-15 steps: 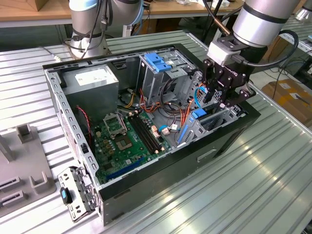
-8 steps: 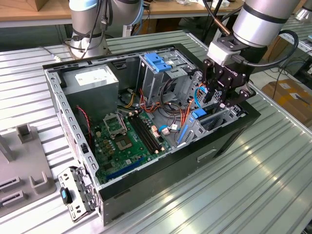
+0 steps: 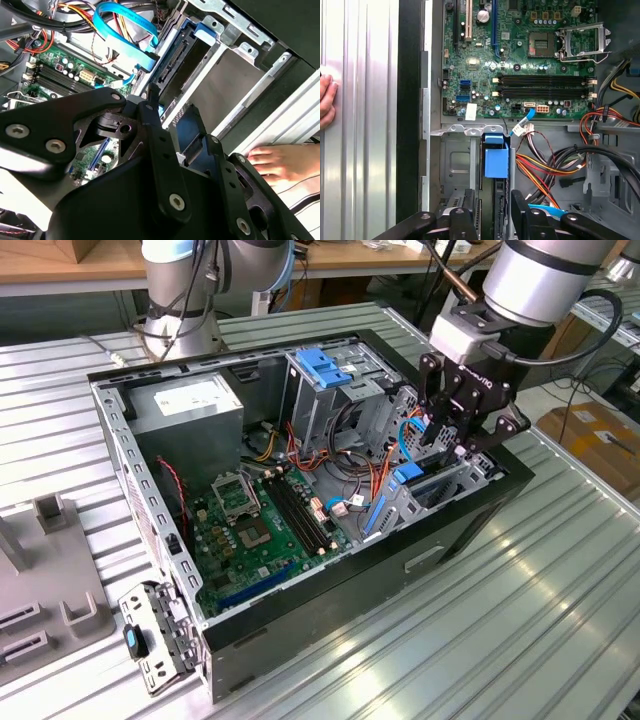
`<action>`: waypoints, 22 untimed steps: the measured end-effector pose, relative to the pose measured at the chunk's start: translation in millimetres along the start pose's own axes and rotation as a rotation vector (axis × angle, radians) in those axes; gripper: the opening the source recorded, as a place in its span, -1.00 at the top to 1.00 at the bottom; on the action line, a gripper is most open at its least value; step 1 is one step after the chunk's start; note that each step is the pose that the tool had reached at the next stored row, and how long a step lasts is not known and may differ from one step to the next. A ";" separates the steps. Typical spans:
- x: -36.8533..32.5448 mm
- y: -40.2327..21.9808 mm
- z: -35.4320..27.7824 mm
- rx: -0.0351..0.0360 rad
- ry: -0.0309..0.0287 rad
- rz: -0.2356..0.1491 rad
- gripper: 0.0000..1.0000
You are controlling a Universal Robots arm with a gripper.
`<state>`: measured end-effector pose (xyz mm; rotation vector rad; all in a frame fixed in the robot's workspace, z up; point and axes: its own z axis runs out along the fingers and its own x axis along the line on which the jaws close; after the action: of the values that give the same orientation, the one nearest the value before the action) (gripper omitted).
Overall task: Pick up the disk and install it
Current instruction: 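Insert the first disk wire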
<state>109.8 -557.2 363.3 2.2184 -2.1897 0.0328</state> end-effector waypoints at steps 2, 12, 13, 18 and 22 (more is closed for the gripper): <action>0.0 0.0 -1.5 0.0000 0.0004 0.000 0.15; -0.3 0.0 -2.5 0.0000 0.0007 0.000 0.15; -1.3 -0.1 -2.5 0.0000 0.0007 0.000 0.15; -7.1 -0.1 -2.5 0.0000 0.0004 0.000 0.15; -11.0 -0.1 -2.7 0.0000 0.0005 0.000 0.15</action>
<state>109.8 -546.1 365.6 2.2182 -2.1895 0.0333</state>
